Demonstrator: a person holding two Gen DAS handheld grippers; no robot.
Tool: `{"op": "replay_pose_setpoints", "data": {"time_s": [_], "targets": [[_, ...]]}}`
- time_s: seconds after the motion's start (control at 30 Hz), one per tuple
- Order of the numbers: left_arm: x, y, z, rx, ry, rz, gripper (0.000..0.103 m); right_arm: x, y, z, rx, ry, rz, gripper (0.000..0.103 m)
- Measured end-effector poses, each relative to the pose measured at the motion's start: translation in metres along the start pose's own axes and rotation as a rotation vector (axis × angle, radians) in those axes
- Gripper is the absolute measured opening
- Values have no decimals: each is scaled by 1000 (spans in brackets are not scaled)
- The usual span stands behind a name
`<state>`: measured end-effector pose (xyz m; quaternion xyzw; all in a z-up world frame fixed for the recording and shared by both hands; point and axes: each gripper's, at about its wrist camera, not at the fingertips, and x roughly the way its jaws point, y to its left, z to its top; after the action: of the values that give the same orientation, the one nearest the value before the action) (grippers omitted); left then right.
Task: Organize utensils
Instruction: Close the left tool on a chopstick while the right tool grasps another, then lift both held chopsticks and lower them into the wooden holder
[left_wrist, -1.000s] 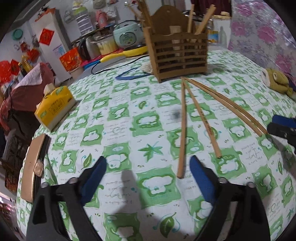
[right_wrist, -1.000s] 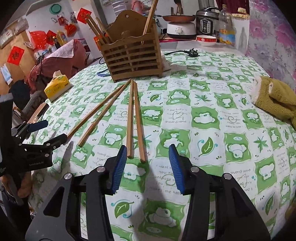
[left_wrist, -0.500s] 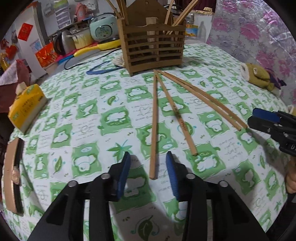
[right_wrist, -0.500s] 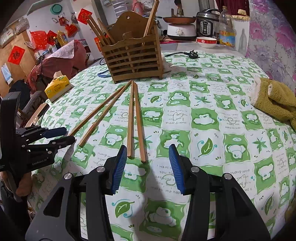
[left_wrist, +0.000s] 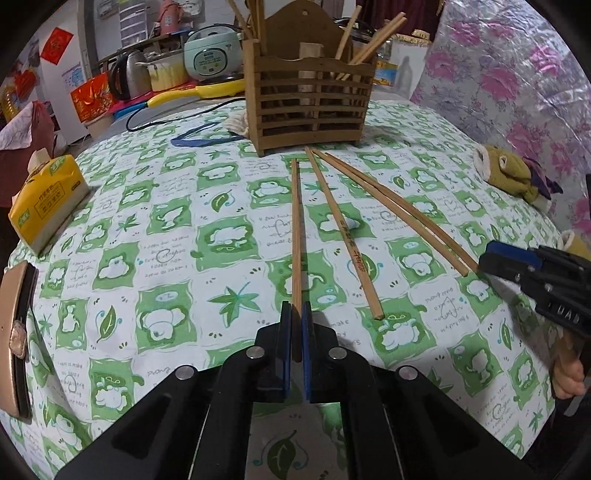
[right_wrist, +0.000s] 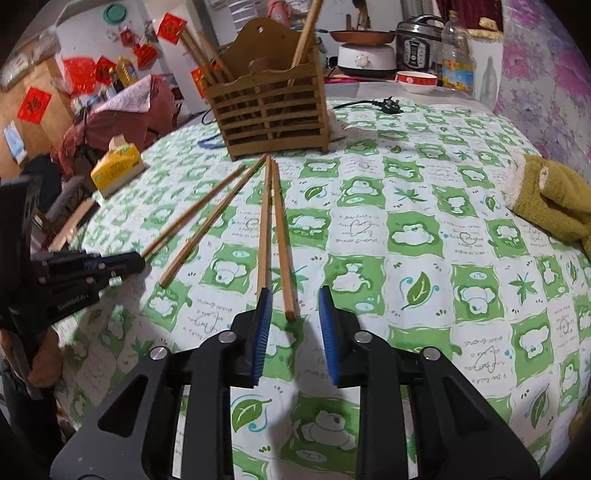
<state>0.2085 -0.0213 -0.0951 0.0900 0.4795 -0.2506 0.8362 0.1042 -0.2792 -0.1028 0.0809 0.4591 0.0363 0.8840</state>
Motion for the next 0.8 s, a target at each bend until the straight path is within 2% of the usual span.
{"op": "replay_pose_setpoints", "data": {"time_s": [0.17, 0.27, 0.37, 0.47, 0.7, 0.8], "targets": [[3, -2, 0, 12, 16, 25, 6, 12, 17, -2, -82, 57, -97, 24], [4, -6, -1, 30, 17, 46, 6, 13, 17, -3, -88, 63, -102, 22], [4, -6, -1, 33, 16, 50, 6, 14, 19, -4, -99, 63, -78, 8], [3, -7, -1, 40, 8, 40, 6, 13, 22, -5, -108, 59, -78, 7], [-12, -3, -2, -13, -44, 36, 6, -1, 18, -3, -77, -9, -62, 6], [-24, -8, 0, -11, -56, 60, 6, -13, 18, 1, -58, -50, -67, 6]]}}
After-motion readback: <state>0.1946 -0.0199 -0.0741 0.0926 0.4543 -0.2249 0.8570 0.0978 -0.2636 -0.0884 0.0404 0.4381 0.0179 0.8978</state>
